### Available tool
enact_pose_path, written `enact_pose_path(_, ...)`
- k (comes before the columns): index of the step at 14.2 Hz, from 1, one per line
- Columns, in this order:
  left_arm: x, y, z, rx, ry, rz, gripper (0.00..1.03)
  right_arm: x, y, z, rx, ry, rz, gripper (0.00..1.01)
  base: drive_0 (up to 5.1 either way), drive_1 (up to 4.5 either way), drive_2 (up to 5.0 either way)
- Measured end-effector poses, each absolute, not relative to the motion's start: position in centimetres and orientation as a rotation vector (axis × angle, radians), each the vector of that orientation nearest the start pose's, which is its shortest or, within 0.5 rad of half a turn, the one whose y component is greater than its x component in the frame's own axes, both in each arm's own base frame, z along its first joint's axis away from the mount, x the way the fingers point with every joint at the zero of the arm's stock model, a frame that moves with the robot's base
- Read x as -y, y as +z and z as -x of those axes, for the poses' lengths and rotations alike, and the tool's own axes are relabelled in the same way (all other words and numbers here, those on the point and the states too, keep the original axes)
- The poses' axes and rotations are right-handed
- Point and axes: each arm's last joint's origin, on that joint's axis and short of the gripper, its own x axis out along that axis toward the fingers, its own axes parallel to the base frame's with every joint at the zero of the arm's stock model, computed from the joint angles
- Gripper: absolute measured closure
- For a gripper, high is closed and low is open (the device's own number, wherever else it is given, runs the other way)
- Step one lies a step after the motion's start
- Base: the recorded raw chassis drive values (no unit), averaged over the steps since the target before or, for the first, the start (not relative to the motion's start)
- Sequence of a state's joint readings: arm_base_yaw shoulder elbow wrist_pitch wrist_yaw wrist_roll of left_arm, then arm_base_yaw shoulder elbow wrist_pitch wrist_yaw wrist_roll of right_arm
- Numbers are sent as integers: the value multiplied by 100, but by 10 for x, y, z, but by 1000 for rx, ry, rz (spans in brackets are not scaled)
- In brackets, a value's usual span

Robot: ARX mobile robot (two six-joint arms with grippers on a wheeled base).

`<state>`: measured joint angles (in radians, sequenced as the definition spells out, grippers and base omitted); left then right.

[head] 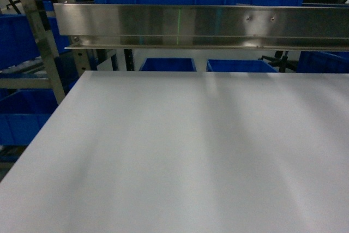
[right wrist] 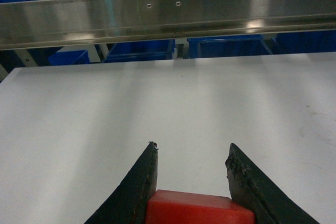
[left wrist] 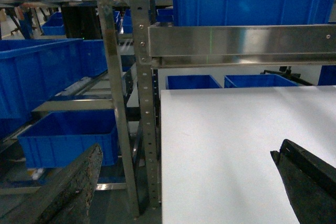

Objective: Place magnetic block on left shelf second layer

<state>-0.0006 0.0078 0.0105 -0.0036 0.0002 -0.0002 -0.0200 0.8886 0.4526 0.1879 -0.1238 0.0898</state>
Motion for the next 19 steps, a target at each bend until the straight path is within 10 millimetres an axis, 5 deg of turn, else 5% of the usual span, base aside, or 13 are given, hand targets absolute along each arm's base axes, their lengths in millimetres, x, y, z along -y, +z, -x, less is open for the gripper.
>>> enact_pose_path(19, 0, 166, -98, 1, -1, 0, 5, 0, 235, -194, -253, 93, -107, 69, -450, 391, 66)
